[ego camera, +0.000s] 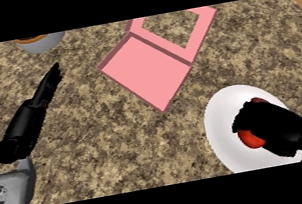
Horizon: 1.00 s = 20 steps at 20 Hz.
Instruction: Pick the tomato from the plate and place it in the cardboard box
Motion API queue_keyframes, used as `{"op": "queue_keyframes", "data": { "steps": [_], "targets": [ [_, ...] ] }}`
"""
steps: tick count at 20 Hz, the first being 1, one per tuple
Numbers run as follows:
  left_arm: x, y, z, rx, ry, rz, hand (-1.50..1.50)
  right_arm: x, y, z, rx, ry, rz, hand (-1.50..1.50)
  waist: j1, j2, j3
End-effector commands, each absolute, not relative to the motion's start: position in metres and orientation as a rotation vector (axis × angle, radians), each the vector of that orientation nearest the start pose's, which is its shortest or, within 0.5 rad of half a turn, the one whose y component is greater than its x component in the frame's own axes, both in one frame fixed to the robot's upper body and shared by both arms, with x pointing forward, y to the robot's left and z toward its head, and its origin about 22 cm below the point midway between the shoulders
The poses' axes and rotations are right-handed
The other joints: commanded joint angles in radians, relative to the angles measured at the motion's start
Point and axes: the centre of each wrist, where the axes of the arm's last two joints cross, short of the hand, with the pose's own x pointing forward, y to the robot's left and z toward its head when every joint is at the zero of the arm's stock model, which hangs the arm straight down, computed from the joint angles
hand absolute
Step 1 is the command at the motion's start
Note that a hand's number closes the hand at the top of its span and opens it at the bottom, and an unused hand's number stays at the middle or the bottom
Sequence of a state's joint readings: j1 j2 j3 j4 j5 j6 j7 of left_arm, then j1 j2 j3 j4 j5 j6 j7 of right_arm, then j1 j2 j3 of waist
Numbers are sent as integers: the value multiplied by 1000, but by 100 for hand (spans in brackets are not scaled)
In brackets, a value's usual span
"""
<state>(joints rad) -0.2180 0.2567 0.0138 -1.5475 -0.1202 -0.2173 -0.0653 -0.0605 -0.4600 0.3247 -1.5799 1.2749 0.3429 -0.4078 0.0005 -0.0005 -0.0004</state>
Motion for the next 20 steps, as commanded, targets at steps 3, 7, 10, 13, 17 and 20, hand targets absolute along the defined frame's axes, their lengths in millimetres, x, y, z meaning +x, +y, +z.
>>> {"op": "queue_keyframes", "data": {
  "steps": [3, 7, 10, 13, 17, 20],
  "targets": [
    [288, 289, 55, 105, -1742, -530, 0, 260, -263, 4, -585, -1423, 1981, 150, 4, 2, 1],
    [286, 290, 63, 97, -1739, -527, 0, 257, -250, 17, -608, -1512, 1988, 150, 1, 0, 0],
    [291, 273, 60, 104, -1760, -541, 0, 258, -169, 3, -606, -1567, 1912, 150, 10, 3, 1],
    [299, 253, 66, 37, -1783, -578, 0, 262, -93, 24, -576, -1554, 1768, 150, 73, 20, 0],
    [300, 250, 68, -8, -1785, -600, 0, 273, -77, 44, -653, -1577, 1642, 150, 140, 29, 2],
    [304, 237, 73, -28, -1790, -646, 0, 284, -56, 74, -761, -1649, 1565, 150, 160, 24, 2]
  ]
}}
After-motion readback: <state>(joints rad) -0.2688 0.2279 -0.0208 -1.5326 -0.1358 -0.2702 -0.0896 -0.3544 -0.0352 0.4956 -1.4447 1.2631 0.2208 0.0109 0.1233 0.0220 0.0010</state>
